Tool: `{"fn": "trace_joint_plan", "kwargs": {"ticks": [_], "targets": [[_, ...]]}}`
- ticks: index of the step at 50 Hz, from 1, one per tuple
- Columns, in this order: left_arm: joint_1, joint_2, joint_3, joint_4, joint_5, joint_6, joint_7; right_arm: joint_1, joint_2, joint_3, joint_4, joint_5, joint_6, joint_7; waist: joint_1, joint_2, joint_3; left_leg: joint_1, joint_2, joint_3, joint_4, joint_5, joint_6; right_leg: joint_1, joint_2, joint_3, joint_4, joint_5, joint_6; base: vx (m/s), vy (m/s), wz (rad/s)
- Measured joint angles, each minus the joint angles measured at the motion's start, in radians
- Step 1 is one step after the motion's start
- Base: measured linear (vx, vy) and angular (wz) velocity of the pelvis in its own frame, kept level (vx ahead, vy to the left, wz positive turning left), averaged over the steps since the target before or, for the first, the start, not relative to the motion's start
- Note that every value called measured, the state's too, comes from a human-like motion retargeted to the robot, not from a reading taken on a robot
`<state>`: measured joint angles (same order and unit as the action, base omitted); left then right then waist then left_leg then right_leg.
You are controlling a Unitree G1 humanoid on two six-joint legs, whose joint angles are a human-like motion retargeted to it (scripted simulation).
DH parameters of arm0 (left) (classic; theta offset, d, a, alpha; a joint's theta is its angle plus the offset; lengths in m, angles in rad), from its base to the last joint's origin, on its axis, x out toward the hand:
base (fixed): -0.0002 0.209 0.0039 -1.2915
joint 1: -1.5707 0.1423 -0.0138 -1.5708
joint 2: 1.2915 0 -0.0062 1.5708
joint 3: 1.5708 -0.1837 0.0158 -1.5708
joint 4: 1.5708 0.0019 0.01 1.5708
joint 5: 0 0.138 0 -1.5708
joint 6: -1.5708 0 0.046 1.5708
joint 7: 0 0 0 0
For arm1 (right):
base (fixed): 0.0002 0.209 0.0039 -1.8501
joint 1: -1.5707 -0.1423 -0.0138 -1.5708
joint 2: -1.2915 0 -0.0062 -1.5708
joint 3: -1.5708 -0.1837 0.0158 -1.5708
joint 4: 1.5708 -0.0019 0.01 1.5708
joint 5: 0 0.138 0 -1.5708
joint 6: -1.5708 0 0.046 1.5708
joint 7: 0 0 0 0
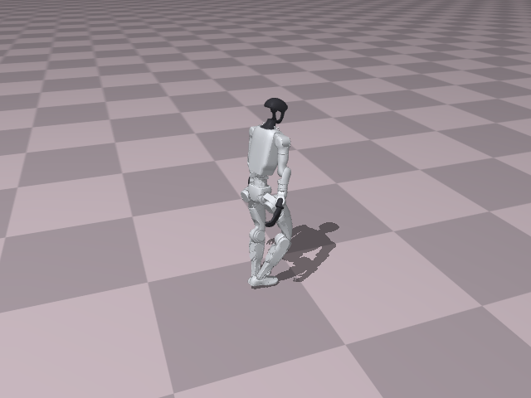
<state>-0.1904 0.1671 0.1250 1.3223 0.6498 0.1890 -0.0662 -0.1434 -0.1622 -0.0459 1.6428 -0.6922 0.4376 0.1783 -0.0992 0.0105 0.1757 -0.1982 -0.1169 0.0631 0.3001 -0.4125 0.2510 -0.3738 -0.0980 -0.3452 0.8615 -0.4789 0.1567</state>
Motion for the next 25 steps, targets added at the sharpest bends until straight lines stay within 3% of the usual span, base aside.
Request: {"fn": "trace_joint_plan", "kwargs": {"ticks": [3, 5, 8, 9, 17, 20, 23, 25], "targets": [[0.002, -0.018, 0.030, 0.010, -0.046, -0.003, -0.002, 0.022, 0.000, -0.004, 0.011, 0.012, -0.003, 0.007, -0.016, -0.013, 0.000, 0.029, -0.013, -0.018, -0.042, 0.017, -0.016, -0.013, 0.061, 0.126, -0.139, -0.003, -0.005, 0.11, -0.09, 0.59], [0.010, -0.024, 0.041, 0.019, -0.064, -0.005, -0.015, 0.029, 0.004, -0.002, 0.017, 0.028, -0.004, 0.008, -0.023, -0.018, 0.000, 0.055, -0.001, 0.000, -0.072, 0.022, -0.038, 0.001, 0.115, 0.203, -0.226, 0.004, -0.075, 0.15, -0.14, 0.50], [0.030, -0.021, 0.044, 0.037, -0.056, -0.005, -0.027, 0.035, 0.018, 0.006, 0.012, 0.044, -0.010, 0.016, -0.011, -0.002, -0.010, 0.067, 0.049, 0.041, -0.075, 0.024, -0.077, 0.078, 0.090, 0.031, -0.287, -0.094, -0.190, 0.17, -0.17, 0.29], [0.038, -0.019, 0.043, 0.043, -0.044, -0.003, -0.030, 0.035, 0.022, 0.006, 0.007, 0.048, -0.014, 0.016, -0.007, -0.006, -0.012, 0.072, 0.051, 0.048, -0.073, 0.026, -0.084, 0.100, 0.104, 0.041, -0.322, -0.106, -0.203, 0.15, -0.15, 0.45], [0.112, -0.009, 0.042, 0.075, 0.060, 0.018, -0.019, -0.019, 0.035, 0.057, -0.066, 0.025, -0.059, 0.006, 0.013, -0.031, -0.009, 0.103, 0.058, 0.100, -0.034, 0.085, -0.126, 0.227, 0.125, 0.056, -0.476, -0.128, -0.190, 0.14, -0.10, 0.56], [0.145, 0.008, 0.005, 0.046, 0.161, 0.013, -0.035, -0.058, 0.024, 0.091, -0.111, -0.073, -0.077, 0.066, 0.031, -0.055, -0.006, 0.072, 0.060, 0.161, 0.054, 0.163, -0.124, 0.270, 0.113, 0.064, -0.535, -0.133, -0.204, 0.10, -0.08, 0.56], [0.174, 0.018, 0.002, 0.039, 0.197, 0.016, 0.048, -0.080, 0.012, 0.119, -0.180, -0.114, -0.086, 0.076, 0.052, -0.090, -0.003, -0.018, 0.065, 0.211, 0.230, 0.298, -0.126, 0.294, 0.089, 0.083, -0.581, -0.135, -0.203, 0.03, -0.09, 0.71], [0.176, 0.010, 0.024, 0.057, 0.168, 0.011, 0.079, -0.088, 0.007, 0.125, -0.236, -0.112, -0.105, 0.064, 0.072, -0.102, -0.004, -0.107, 0.057, 0.182, 0.370, 0.324, -0.187, 0.294, 0.084, 0.083, -0.600, -0.139, -0.202, 0.02, -0.09, 0.54]]}}
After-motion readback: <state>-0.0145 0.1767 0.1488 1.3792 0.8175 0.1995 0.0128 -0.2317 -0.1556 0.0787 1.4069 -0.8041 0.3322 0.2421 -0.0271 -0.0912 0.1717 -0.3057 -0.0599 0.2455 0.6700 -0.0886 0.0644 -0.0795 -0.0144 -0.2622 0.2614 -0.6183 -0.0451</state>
